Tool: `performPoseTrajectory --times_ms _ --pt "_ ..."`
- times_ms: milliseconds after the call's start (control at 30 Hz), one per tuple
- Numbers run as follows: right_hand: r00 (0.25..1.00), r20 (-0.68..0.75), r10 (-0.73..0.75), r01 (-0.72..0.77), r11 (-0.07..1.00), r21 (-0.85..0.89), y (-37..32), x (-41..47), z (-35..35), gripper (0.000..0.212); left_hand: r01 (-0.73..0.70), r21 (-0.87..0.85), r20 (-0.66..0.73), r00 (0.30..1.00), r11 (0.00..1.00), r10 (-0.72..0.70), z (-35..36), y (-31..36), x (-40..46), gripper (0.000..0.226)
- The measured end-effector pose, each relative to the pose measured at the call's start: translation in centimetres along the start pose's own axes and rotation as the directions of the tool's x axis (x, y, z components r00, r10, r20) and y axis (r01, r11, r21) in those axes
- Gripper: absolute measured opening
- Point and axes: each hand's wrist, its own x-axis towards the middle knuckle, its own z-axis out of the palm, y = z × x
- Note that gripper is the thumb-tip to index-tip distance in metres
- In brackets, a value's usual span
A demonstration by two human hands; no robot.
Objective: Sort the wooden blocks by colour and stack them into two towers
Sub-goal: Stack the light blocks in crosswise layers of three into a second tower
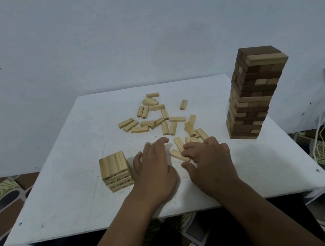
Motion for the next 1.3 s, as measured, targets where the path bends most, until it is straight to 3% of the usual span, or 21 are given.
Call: performPoseTrajectory --times_ms 167,433,533,667,833,1033,1133,1300 --pt "1.0 -0.019 0.02 -0.02 0.999 -0.049 -0.2 0.3 -0.1 0.031 -0.06 0.058 -0.003 0.998 0.997 0.061 -0.5 0.7 -1.7 0.069" --pt "1.0 -0.005 -0.024 0.023 0.997 -0.067 -0.9 0.2 0.3 0.037 -0.077 -0.087 -0.035 0.997 0.993 0.074 -0.3 -0.7 -3.1 0.07" --pt "0.998 0.026 -0.06 0.062 0.993 -0.103 -1.1 0.0 -0.1 0.038 -0.101 -0.091 -0.054 0.994 0.991 0.096 0.0 -1.1 -3.3 0.064" --pt "0.992 0.092 -0.087 0.095 0.991 -0.097 -1.1 -0.4 -0.6 0.029 -0.165 -0.05 -0.102 0.982 0.985 0.16 0.2 -1.5 -3.2 0.039" --pt "0.977 0.167 -0.136 0.149 0.986 -0.071 -1.1 -0.7 -1.2 0.023 -0.194 -0.063 -0.137 0.973 0.979 0.184 0.3 -1.8 -3.2 0.037" --pt "0.966 0.184 -0.18 0.144 0.971 0.193 -1.1 -0.9 -1.1 0.009 -0.155 -0.079 -0.133 0.981 0.985 0.144 0.1 -1.7 -3.7 0.025" --pt "0.956 0.225 -0.186 0.135 0.965 0.226 -1.1 -1.0 -1.3 0.012 -0.111 -0.076 -0.118 0.988 0.991 0.101 0.1 -1.6 -4.0 0.023" --pt "0.964 0.187 -0.187 0.13 0.951 0.279 -1.0 -1.1 -1.5 0.005 -0.2 -0.101 -0.103 0.976 0.975 0.19 -0.6 -1.8 -3.7 0.023"
